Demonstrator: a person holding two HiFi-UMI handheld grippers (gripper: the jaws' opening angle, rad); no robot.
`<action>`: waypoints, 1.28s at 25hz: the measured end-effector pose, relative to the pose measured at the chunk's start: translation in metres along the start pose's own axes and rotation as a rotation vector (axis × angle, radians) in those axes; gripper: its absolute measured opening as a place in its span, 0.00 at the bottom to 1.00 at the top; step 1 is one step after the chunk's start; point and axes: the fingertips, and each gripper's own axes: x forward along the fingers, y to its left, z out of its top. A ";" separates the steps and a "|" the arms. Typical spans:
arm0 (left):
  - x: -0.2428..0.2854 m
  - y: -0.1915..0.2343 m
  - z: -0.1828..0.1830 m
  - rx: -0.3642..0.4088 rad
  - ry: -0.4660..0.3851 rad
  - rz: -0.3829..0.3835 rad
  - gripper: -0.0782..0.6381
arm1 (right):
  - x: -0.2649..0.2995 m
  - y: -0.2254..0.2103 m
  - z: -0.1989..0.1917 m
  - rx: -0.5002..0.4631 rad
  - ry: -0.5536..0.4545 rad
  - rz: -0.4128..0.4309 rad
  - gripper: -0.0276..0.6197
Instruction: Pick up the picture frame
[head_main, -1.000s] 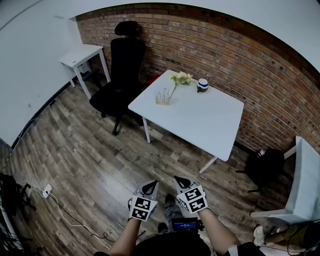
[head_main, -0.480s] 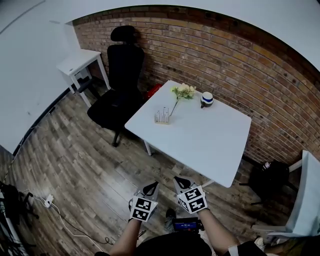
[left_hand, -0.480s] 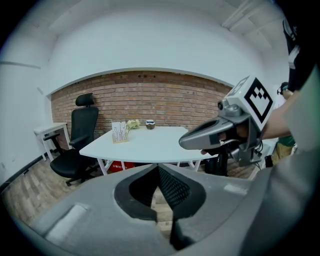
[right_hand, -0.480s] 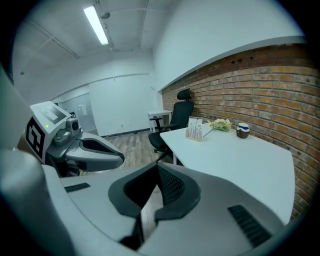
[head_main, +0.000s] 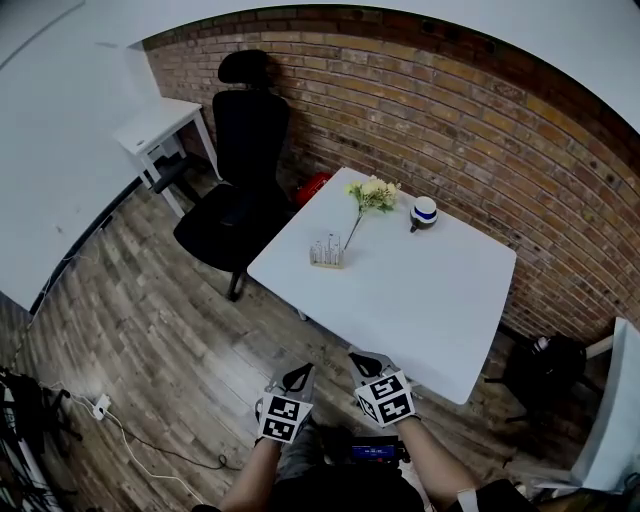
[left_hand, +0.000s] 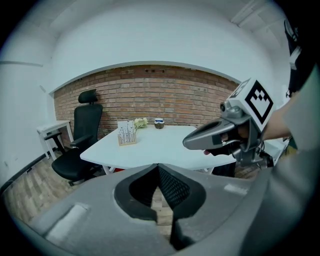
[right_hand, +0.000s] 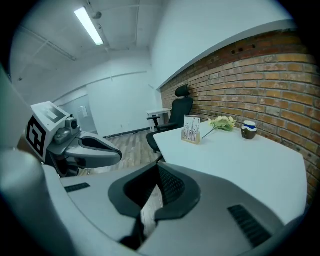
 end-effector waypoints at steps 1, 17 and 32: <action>0.005 0.004 0.002 -0.001 -0.001 -0.004 0.12 | 0.005 -0.003 0.002 0.003 0.004 -0.001 0.06; 0.116 0.114 0.062 0.055 -0.018 -0.155 0.13 | 0.112 -0.085 0.073 0.071 0.027 -0.143 0.06; 0.194 0.181 0.100 0.070 -0.016 -0.296 0.13 | 0.180 -0.139 0.116 0.134 0.069 -0.248 0.06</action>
